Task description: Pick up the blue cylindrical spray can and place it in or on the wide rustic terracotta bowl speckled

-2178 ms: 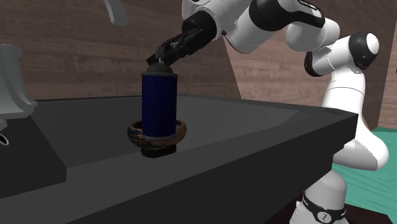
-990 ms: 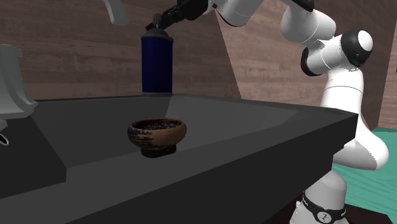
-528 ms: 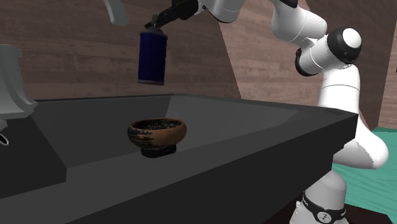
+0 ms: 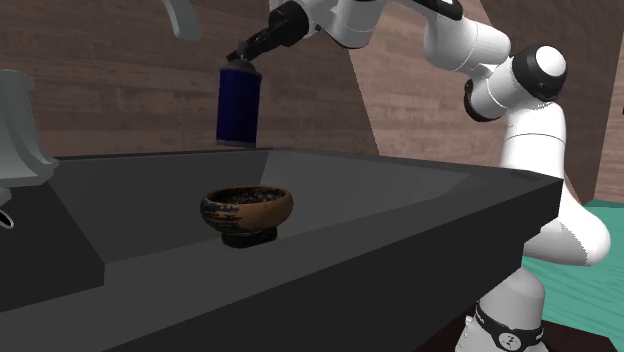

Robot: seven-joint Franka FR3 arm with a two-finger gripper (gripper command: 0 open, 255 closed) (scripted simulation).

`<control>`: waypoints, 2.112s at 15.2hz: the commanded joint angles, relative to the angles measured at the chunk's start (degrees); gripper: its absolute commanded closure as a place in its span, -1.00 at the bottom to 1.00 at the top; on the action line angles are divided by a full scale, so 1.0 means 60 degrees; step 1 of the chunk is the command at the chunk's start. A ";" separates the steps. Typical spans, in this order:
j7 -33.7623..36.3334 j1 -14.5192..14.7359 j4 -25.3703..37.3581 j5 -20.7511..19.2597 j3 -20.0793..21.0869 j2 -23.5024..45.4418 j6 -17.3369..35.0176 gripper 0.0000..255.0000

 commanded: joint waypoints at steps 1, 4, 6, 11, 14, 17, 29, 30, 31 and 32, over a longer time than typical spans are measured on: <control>-0.0059 -0.0079 -0.0333 -0.0031 0.0044 -0.0133 0.0220 1.00; -0.0165 -0.0174 -0.0840 -0.0061 0.0071 -0.0300 0.0564 1.00; -0.0240 -0.0228 -0.1166 -0.0076 0.0075 -0.0403 0.0789 1.00; -0.0443 -0.0332 -0.1939 -0.0096 0.0046 -0.0629 0.1342 1.00; -0.0575 -0.0376 -0.2376 -0.0097 0.0002 -0.0745 0.1669 1.00; -0.0715 -0.0404 -0.2796 -0.0092 -0.0060 -0.0847 0.1993 1.00; -0.0784 -0.0409 -0.2991 -0.0088 -0.0098 -0.0891 0.2150 -1.00; -0.0785 -0.0409 -0.2992 -0.0088 -0.0098 -0.0892 0.2150 -1.00; -0.0785 -0.0410 -0.2992 -0.0088 -0.0098 -0.0892 0.2150 -1.00; -0.0784 -0.0410 -0.2992 -0.0088 -0.0098 -0.0892 0.2150 -1.00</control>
